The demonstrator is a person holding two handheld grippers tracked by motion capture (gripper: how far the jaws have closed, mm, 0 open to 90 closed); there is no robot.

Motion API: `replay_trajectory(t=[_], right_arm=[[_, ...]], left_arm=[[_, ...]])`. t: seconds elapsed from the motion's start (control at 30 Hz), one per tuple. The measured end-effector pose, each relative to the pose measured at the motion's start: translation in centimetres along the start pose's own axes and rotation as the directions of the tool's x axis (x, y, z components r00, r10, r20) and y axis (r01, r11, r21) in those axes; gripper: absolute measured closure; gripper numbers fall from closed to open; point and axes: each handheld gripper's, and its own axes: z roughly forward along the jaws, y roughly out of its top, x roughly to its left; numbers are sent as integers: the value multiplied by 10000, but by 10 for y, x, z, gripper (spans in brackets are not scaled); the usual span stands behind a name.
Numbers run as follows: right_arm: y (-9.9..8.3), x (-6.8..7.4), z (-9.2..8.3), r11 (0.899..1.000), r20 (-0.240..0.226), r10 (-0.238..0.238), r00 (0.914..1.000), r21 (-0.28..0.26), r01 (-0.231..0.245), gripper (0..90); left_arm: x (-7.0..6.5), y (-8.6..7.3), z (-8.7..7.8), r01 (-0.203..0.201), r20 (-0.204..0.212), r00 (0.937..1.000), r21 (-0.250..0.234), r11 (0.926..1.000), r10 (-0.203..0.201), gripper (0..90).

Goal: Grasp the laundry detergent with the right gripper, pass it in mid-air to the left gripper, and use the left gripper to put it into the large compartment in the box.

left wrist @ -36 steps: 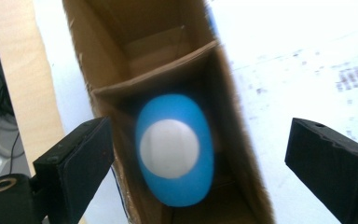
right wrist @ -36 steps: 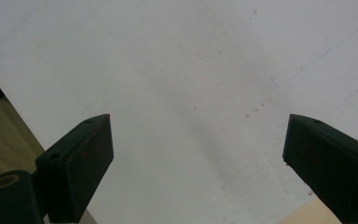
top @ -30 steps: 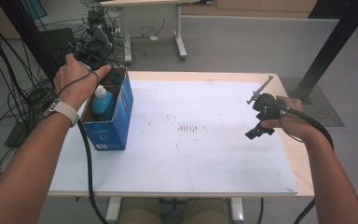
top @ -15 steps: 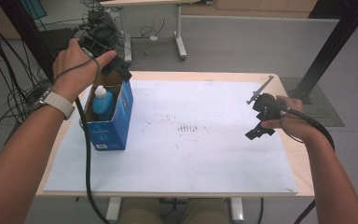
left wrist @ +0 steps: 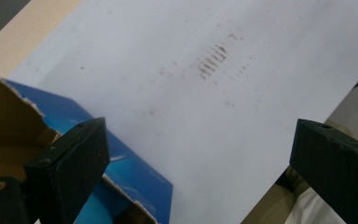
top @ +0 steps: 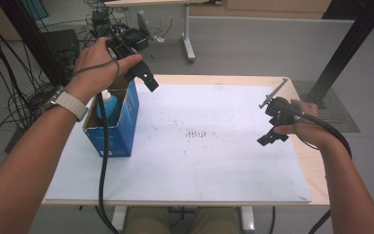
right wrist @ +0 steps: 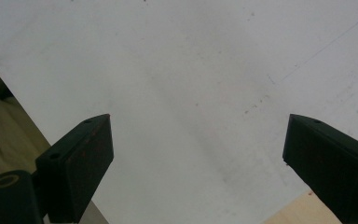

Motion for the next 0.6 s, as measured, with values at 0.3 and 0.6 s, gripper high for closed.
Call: replay_trajectory(t=[0.3, 0.6], right_arm=[[2, 2, -1, 10000, -10, -10, 10000, -18, 10, 84], [2, 3, 0, 10000, -15, 37, 10000, -28, -37, 84]], left_arm=[[-13, 12, 13, -1037, 286, 9943, 302, 9941, 1029, 53], [-24, 20, 31, -2079, 797, 9756, 366, 9775, 2045, 55]])
